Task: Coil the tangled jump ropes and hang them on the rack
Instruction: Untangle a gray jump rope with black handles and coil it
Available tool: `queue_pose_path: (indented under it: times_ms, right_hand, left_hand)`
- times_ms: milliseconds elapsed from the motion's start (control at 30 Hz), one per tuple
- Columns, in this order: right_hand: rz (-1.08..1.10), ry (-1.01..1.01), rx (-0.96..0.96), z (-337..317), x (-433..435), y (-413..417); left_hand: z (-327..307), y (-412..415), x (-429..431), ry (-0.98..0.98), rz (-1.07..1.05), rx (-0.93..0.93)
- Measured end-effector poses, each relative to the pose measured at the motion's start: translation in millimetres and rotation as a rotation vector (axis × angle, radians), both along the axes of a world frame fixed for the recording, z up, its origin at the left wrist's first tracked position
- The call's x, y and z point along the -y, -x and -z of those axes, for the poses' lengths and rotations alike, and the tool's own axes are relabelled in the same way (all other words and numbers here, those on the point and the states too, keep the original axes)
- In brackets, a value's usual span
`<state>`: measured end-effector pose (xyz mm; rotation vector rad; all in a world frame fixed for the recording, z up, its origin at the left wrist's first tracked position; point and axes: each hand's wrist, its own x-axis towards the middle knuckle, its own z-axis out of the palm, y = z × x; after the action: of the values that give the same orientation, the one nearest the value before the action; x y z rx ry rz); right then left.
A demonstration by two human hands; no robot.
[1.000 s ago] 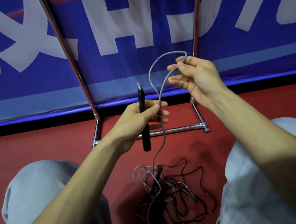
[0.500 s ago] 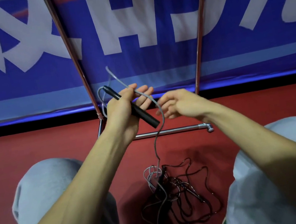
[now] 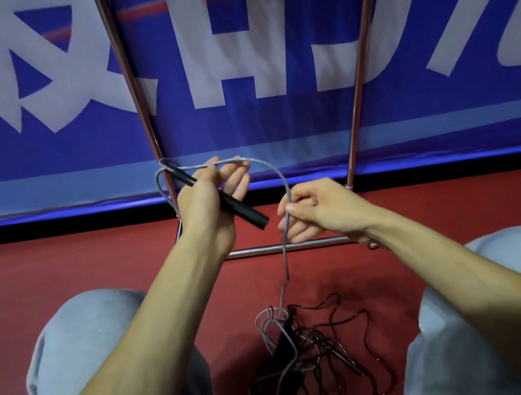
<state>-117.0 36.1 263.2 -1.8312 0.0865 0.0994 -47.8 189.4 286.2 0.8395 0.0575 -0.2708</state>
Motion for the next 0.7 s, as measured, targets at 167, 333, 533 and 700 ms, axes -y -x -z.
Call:
queue_pose_path:
  times_ms: [167,333,533,700]
  right_hand:
    - [0.223,-0.216,0.2,-23,8,1]
    - [0.342,-0.471,0.334,-41,20,5]
    - [0.486,-0.704,0.416,-46,38,9]
    - [0.562,-0.708,0.325,-37,44,4]
  left_hand:
    - [6,12,11,-0.526,0.146,0.184]
    - [15,28,19,-0.803,0.448,0.396]
    - [12,44,23,-0.717,0.676,0.558]
    - [11,50,29,-0.599,0.594,0.507]
